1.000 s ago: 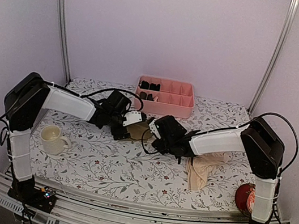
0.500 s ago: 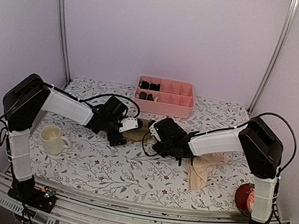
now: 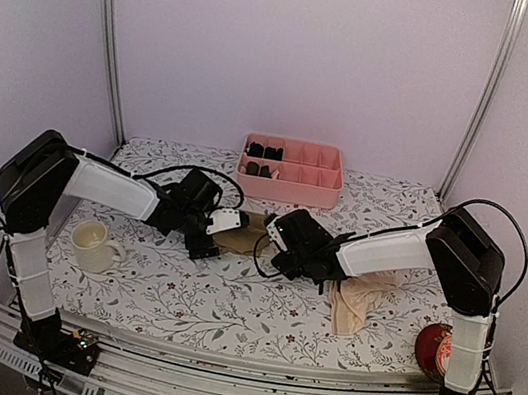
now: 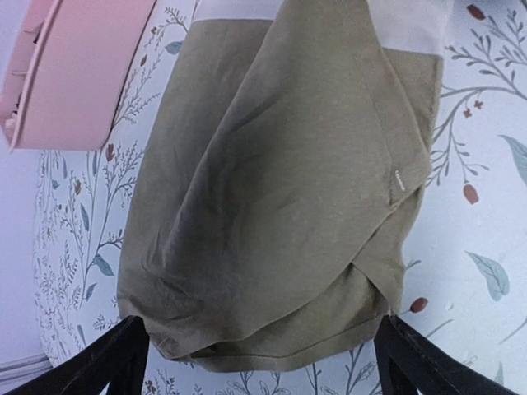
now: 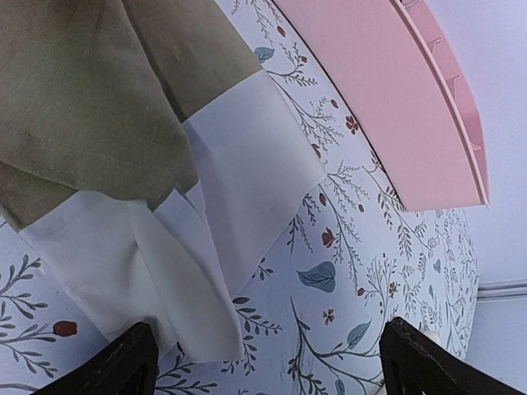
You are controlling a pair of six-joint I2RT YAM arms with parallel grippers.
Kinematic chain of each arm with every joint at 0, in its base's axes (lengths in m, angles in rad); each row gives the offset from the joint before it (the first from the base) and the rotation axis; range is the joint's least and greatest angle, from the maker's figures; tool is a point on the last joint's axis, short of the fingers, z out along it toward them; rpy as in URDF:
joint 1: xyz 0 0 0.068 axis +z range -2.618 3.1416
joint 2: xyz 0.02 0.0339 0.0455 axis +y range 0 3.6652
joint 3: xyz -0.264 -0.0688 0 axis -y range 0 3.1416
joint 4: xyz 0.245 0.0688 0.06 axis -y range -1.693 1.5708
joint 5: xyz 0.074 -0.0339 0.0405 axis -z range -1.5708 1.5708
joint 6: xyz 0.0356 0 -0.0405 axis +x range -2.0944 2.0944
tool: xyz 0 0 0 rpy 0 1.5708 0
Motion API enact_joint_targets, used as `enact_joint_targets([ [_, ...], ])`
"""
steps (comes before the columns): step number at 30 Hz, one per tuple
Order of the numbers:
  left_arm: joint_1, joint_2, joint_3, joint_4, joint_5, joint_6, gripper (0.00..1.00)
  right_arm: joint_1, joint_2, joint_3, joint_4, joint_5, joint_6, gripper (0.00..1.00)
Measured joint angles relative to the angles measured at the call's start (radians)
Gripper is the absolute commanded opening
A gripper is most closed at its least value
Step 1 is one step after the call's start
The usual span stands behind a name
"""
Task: Roll the underwear
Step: Adjust the underwear at the center of the board.
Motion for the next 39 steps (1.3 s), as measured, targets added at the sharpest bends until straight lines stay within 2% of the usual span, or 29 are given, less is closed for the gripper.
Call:
enact_joint_targets([
  [6, -0.016, -0.071, 0.020, -0.037, 0.066, 0.006, 0.98, -0.002, -0.002, -0.003, 0.001, -0.006, 0.003, 0.96],
  [10, -0.059, -0.064, 0.056, -0.043, 0.093, -0.002, 0.93, -0.003, -0.012, -0.019, 0.006, -0.012, 0.010, 0.96],
  [14, -0.104, 0.001, 0.134, -0.070, 0.110, -0.021, 0.86, -0.004, -0.019, -0.030, 0.010, -0.018, 0.018, 0.96],
  [21, -0.116, 0.109, 0.227, -0.133, 0.142, -0.050, 0.75, -0.004, -0.028, -0.045, 0.017, -0.023, 0.026, 0.96],
  [30, -0.117, 0.127, 0.245, -0.132, 0.146, -0.066, 0.70, -0.010, -0.030, -0.047, 0.018, -0.027, 0.029, 0.96],
  [34, -0.116, 0.127, 0.241, -0.123, 0.147, -0.076, 0.75, -0.010, -0.031, -0.051, 0.024, -0.027, 0.030, 0.96],
  [39, -0.084, 0.089, 0.158, -0.067, 0.204, -0.127, 0.74, -0.010, -0.032, -0.057, 0.034, -0.028, 0.031, 0.96],
])
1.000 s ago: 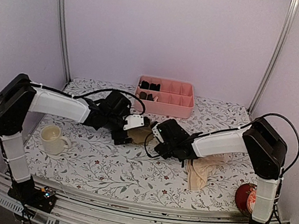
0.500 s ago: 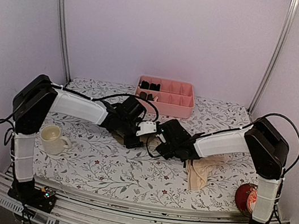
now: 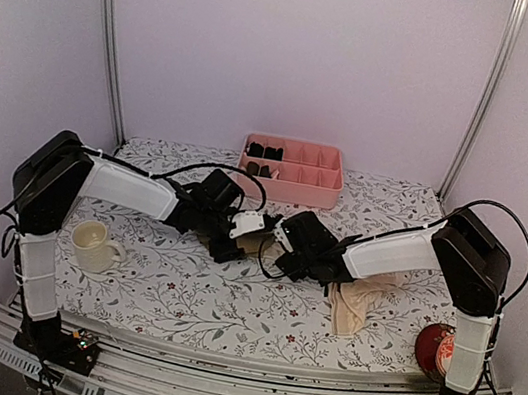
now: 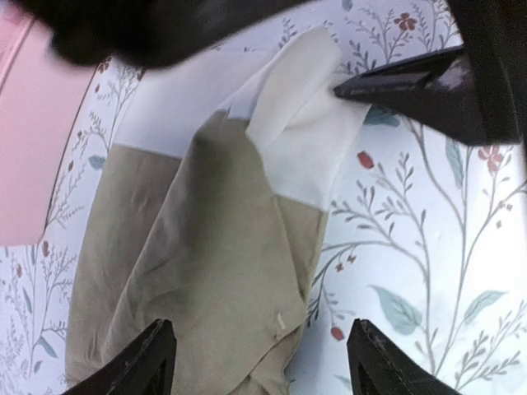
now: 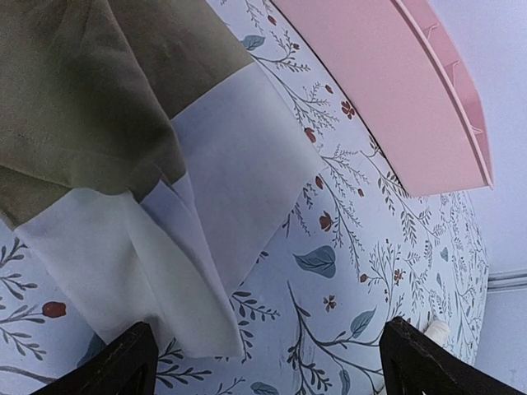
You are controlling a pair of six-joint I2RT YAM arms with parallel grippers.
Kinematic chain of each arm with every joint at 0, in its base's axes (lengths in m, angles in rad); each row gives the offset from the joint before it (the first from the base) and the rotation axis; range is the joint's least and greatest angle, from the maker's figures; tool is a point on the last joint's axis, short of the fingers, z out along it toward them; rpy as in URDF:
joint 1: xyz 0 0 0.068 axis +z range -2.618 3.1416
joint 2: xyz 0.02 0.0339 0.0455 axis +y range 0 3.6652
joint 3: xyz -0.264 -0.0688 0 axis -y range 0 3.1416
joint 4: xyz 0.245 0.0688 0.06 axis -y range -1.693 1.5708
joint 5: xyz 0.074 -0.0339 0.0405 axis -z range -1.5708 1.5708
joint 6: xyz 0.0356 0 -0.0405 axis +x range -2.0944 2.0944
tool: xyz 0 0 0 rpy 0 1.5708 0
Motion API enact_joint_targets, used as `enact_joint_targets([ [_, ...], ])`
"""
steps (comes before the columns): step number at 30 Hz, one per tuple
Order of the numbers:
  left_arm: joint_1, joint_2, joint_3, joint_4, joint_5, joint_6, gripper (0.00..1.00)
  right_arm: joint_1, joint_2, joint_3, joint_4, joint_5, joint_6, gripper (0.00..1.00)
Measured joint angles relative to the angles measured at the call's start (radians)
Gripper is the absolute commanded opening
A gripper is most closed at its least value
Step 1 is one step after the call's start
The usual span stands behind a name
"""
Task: Roll the underwear
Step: Adjust the underwear at the center of the board.
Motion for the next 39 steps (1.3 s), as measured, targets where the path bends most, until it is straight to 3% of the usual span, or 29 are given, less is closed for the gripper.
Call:
enact_joint_targets([
  [7, 0.068, -0.018, -0.032, 0.014, 0.044, -0.052, 0.72, -0.002, 0.000, 0.000, 0.000, 0.000, 0.001, 0.96],
  [29, 0.071, 0.089, 0.100, -0.049, 0.190, -0.138, 0.62, -0.011, 0.000, -0.001, -0.001, 0.000, 0.016, 0.96],
  [39, 0.097, 0.084, 0.031, -0.010, 0.233, -0.215, 0.60, -0.014, 0.000, -0.001, -0.002, -0.006, 0.019, 0.96],
])
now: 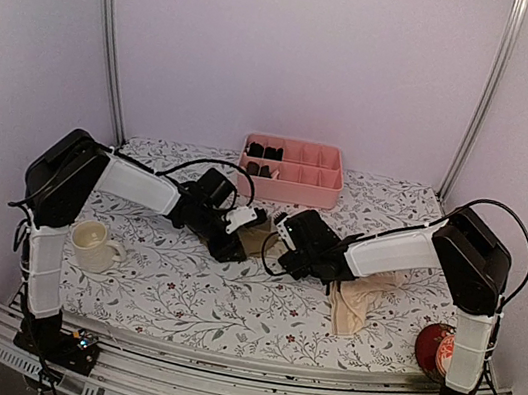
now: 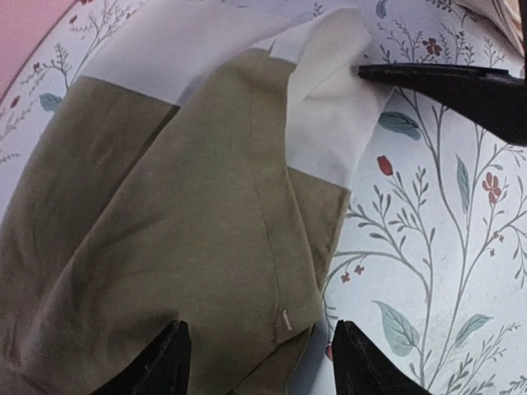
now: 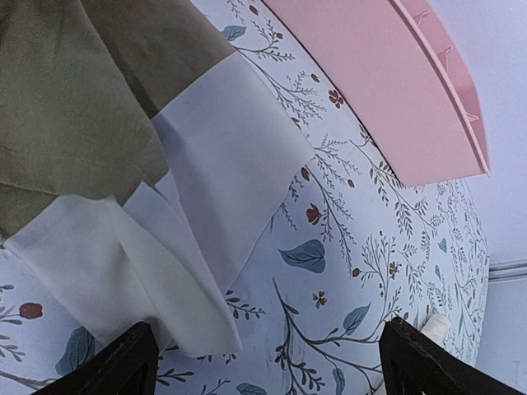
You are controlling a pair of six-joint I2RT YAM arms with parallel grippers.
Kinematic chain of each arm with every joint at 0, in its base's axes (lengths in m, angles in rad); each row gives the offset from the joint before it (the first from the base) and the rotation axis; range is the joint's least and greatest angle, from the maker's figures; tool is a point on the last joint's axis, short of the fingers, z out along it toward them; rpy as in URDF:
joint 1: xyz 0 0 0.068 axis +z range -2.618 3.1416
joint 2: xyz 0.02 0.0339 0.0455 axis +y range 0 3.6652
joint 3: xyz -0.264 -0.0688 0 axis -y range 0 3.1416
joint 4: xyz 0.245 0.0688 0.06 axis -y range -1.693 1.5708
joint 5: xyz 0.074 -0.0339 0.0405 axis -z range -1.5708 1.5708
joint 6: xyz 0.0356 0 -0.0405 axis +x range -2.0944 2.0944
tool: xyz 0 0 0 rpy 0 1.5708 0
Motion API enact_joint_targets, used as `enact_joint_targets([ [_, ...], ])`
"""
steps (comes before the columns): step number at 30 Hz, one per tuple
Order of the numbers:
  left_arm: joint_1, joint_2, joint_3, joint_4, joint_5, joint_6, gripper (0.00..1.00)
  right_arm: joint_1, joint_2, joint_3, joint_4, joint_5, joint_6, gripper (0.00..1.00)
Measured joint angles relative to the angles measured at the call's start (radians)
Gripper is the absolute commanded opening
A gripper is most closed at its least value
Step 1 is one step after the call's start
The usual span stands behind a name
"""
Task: Roll the underwear
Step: Adjust the underwear at the center of the board.
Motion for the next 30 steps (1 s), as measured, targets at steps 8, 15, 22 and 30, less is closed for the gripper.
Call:
enact_joint_targets([
  [8, 0.013, 0.000, -0.013, 0.012, 0.014, -0.035, 0.58, -0.001, 0.000, 0.000, 0.000, -0.002, 0.000, 0.96],
  [15, 0.013, 0.000, -0.012, 0.019, 0.080, -0.037, 0.52, -0.002, 0.000, 0.000, 0.000, -0.003, 0.000, 0.96],
  [22, 0.013, 0.023, 0.023, 0.018, 0.100, -0.046, 0.43, -0.002, 0.000, 0.000, 0.000, -0.004, 0.001, 0.95],
  [30, 0.013, 0.044, 0.051, 0.010, 0.100, -0.052, 0.32, -0.002, 0.000, 0.000, 0.000, -0.004, 0.001, 0.95],
])
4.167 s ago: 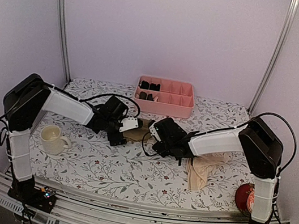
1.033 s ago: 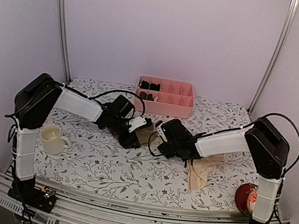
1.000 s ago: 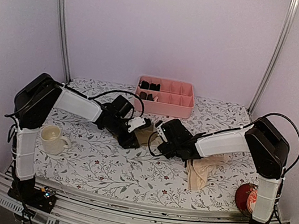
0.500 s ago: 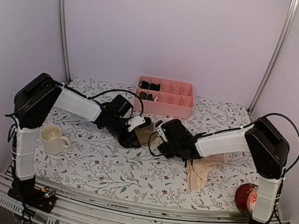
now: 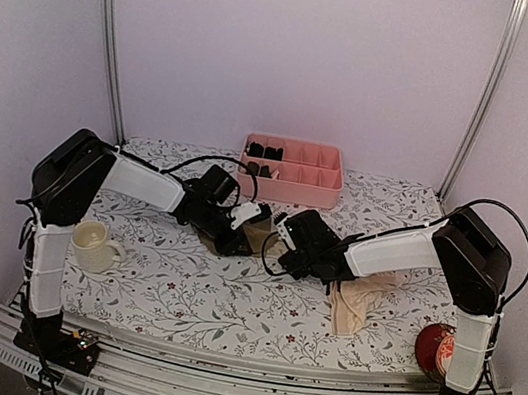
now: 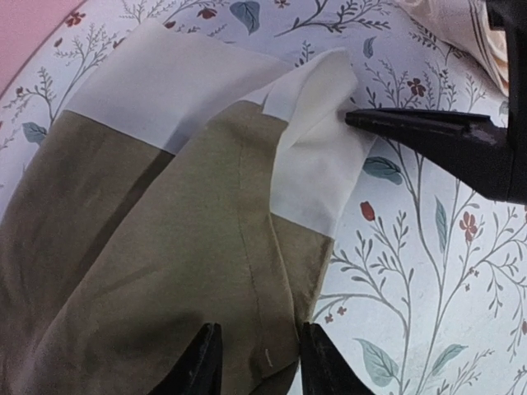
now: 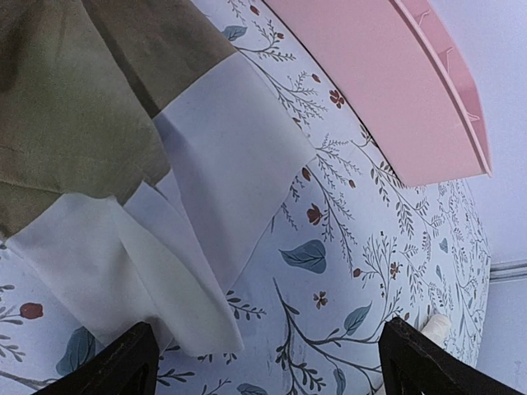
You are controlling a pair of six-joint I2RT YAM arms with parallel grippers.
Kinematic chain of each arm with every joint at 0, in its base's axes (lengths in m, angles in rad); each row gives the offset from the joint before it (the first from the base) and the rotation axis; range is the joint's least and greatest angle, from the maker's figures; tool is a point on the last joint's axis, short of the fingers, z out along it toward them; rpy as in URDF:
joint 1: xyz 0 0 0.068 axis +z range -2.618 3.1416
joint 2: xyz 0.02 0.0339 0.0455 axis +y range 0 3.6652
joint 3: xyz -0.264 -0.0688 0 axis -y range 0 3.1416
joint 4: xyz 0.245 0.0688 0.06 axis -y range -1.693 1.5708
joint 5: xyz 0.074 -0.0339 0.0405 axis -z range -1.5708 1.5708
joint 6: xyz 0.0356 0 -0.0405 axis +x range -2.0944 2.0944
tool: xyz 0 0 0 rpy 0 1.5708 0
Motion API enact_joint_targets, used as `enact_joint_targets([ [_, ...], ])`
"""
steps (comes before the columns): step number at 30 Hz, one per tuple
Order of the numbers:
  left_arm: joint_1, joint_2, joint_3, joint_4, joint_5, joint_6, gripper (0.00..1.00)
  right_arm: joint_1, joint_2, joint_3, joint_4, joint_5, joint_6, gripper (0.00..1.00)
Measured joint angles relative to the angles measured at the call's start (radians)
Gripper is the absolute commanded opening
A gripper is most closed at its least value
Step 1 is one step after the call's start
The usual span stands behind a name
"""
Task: Roll the underwear
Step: Adjust the underwear at the center of the board.
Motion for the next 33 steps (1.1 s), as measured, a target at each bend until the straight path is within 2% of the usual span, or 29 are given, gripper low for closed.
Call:
enact_joint_targets([
  [6, 0.000, 0.011, 0.006, -0.006, 0.000, 0.000, 0.31, 0.000, 0.000, 0.000, 0.000, 0.000, 0.000, 0.95],
  [9, 0.000, 0.022, 0.013, -0.014, 0.001, 0.000, 0.20, 0.000, 0.000, 0.000, 0.000, 0.000, 0.000, 0.95],
  [13, 0.000, 0.025, 0.018, -0.020, 0.003, 0.012, 0.00, 0.000, 0.000, 0.000, 0.000, 0.000, 0.000, 0.95],
  [22, 0.000, 0.013, 0.018, -0.021, -0.006, 0.019, 0.00, -0.003, 0.000, 0.000, -0.001, 0.000, 0.000, 0.95],
  [33, 0.003, -0.090, -0.020, -0.023, -0.029, 0.074, 0.00, -0.005, 0.000, 0.000, -0.003, 0.000, 0.003, 0.95],
])
